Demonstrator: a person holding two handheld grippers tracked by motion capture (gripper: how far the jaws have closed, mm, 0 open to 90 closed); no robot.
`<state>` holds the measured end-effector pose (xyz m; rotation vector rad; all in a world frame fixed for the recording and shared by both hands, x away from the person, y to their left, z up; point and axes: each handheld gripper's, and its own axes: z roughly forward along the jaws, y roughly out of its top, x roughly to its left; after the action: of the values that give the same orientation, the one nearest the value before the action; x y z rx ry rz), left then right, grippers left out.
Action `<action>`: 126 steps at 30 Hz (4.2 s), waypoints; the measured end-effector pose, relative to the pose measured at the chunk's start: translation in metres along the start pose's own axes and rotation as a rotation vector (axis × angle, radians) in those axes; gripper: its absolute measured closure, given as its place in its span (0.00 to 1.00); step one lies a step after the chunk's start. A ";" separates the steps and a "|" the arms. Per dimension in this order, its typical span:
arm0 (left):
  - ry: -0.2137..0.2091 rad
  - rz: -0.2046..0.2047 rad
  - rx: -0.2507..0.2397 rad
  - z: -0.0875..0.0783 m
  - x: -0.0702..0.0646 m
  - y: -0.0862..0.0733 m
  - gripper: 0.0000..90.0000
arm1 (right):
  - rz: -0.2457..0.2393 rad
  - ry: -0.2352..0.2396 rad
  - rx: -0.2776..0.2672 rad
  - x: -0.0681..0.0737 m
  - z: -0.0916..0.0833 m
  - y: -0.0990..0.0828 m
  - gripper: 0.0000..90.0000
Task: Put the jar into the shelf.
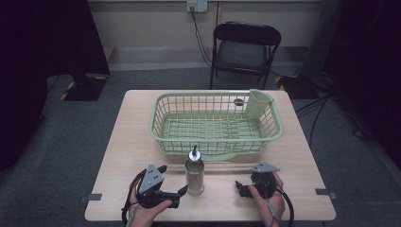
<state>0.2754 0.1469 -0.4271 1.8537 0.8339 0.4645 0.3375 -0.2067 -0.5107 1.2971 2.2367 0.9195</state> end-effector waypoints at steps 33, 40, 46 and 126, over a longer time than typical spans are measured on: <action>-0.114 0.030 0.046 0.047 -0.006 0.029 0.32 | 0.000 0.000 0.000 0.000 0.000 0.000 0.00; -0.108 0.051 0.063 0.051 -0.006 0.030 0.38 | 0.001 0.000 0.000 0.000 0.000 0.000 0.00; -0.109 0.072 0.065 0.051 -0.006 0.030 0.39 | 0.000 0.000 0.000 0.000 0.000 0.000 0.00; -0.117 0.160 -0.147 -0.006 0.003 0.174 0.39 | 0.001 0.000 -0.002 0.000 0.000 0.000 0.00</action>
<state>0.3326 0.1087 -0.2670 1.8001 0.5602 0.4985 0.3376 -0.2066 -0.5107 1.2977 2.2350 0.9215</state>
